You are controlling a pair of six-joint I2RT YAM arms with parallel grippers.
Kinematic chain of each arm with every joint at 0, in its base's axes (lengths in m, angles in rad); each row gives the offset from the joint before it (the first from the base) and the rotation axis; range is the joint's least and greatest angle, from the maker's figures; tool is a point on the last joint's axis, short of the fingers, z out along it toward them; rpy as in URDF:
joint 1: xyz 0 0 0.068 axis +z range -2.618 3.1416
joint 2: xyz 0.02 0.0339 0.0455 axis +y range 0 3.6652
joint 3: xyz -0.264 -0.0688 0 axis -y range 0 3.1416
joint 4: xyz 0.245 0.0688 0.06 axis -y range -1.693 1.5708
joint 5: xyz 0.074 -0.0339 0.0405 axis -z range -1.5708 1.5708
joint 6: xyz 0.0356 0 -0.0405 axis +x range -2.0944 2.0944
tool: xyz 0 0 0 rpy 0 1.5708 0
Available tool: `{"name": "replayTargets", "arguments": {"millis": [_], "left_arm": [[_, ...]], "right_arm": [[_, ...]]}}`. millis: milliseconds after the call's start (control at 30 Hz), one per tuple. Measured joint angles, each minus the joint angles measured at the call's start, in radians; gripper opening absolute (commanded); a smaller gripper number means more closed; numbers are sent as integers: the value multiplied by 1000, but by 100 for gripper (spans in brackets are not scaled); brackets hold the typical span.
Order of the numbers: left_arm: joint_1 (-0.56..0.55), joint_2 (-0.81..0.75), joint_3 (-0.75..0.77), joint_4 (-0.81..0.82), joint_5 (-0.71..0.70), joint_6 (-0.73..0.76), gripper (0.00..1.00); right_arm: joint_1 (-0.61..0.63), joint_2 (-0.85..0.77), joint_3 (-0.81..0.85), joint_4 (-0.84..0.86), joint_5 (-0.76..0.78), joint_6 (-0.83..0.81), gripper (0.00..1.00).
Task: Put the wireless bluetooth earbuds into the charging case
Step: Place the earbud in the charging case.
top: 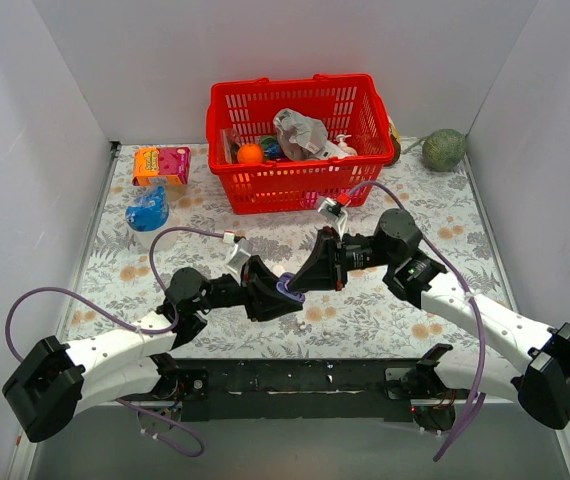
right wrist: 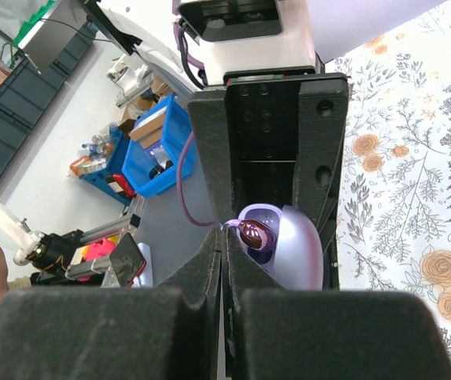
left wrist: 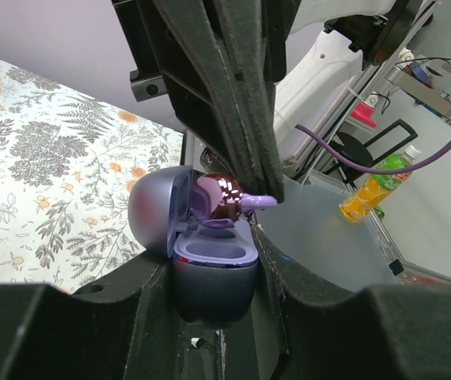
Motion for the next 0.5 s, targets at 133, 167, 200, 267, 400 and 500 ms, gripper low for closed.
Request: {"name": "replayTargets", "arguments": {"millis": [133, 167, 200, 267, 400, 500], "left_arm": [[-7, 0, 0, 4, 4, -1, 0], [-9, 1, 0, 8, 6, -1, 0], [-10, 1, 0, 9, 6, -1, 0], [-13, 2, 0, 9, 7, -1, 0], [-15, 5, 0, 17, 7, -2, 0], [-15, 10, 0, 22, 6, -4, 0]], "right_arm": [[1, 8, 10, -34, 2, -25, 1], [2, 10, 13, -42, 3, -29, 1], [4, 13, 16, -54, 3, -35, 1], [4, 16, 23, -72, 4, -45, 1], [5, 20, 44, -112, 11, -67, 1], [6, 21, 57, -146, 21, -79, 3]]}}
